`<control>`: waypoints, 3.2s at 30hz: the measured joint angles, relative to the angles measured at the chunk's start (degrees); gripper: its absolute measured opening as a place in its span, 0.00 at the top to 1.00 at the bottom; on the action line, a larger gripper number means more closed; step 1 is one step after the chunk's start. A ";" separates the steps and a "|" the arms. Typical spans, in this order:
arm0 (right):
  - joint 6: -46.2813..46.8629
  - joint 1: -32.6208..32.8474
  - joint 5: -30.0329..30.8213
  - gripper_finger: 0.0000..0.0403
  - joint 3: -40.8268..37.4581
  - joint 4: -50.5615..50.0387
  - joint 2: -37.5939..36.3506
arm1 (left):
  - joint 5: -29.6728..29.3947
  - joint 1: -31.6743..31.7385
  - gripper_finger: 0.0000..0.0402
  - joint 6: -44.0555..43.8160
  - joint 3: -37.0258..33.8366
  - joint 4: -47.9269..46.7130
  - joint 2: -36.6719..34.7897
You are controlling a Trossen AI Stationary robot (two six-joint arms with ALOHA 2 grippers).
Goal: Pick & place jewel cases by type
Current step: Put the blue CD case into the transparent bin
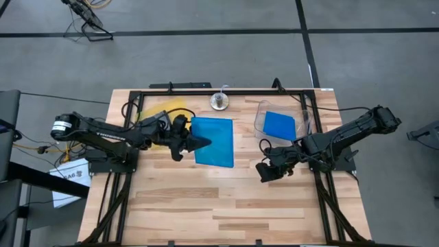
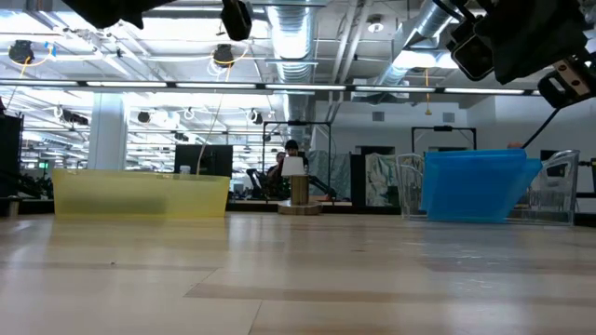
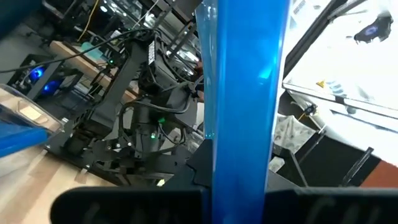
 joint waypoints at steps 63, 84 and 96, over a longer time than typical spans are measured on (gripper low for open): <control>-33.30 -3.38 20.75 1.00 2.71 -7.76 -0.37 | -4.07 13.55 1.00 16.82 11.92 -26.76 -3.92; -40.25 2.33 39.81 1.00 25.05 -59.48 -10.98 | 11.86 15.41 1.00 -14.94 51.46 -43.18 33.97; -50.52 10.21 40.04 1.00 26.73 -62.88 -7.54 | 18.01 15.43 0.99 -31.61 73.42 -42.59 55.07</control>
